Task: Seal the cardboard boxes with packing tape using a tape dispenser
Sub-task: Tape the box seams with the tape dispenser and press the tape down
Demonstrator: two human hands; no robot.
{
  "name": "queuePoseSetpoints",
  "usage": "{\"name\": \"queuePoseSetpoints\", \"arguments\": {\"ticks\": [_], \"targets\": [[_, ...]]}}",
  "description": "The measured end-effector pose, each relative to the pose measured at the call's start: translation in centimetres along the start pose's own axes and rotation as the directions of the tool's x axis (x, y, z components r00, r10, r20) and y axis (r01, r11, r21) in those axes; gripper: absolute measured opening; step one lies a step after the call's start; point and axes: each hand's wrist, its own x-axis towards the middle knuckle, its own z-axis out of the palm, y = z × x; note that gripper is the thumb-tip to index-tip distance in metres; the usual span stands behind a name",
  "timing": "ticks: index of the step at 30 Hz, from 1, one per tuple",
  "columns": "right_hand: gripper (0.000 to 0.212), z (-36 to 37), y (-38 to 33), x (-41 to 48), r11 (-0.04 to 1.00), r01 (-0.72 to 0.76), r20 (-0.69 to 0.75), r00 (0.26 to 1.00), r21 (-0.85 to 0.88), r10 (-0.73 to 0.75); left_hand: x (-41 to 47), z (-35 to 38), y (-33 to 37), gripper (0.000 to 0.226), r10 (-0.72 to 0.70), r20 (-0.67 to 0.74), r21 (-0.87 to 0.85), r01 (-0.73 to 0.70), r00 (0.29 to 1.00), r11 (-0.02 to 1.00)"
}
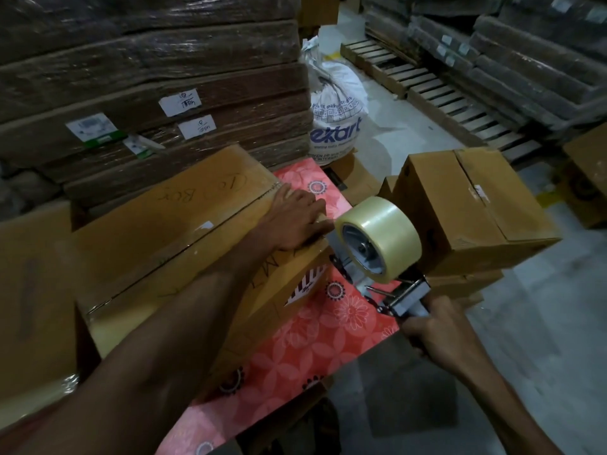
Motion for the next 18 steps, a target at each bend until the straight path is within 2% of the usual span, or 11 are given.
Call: {"name": "queuePoseSetpoints", "arguments": {"ticks": [4,9,12,15,18], "targets": [[0.01,0.0,0.5,-0.4,0.996,-0.032,0.011,0.999,0.084,0.031,-0.3,-0.2,0.4,0.078,0.004,0.0,-0.005,-0.004,1.0,1.0],[0.007,0.3,1.9,-0.3,0.988,-0.094,0.065,0.994,0.125,0.087,-0.1,0.0,0.6,0.073,-0.023,-0.01,0.0,0.023,1.0,1.0],[0.013,1.7,2.1,0.3,0.992,-0.059,0.043,0.998,0.109,0.054,-0.2,0.5,0.2,0.069,0.046,-0.033,0.016,-0.046,0.998,0.999],[0.008,3.1,2.4,1.3,0.988,-0.066,0.065,0.996,0.143,0.058,-0.5,0.8,-0.2,0.059,0.136,-0.068,-0.082,-0.142,0.988,0.987],[0.008,4.0,2.8,2.0,0.966,-0.097,0.116,0.991,0.238,0.071,-0.5,0.8,-0.4,0.049,0.137,-0.094,-0.183,-0.152,0.986,0.971]]}}
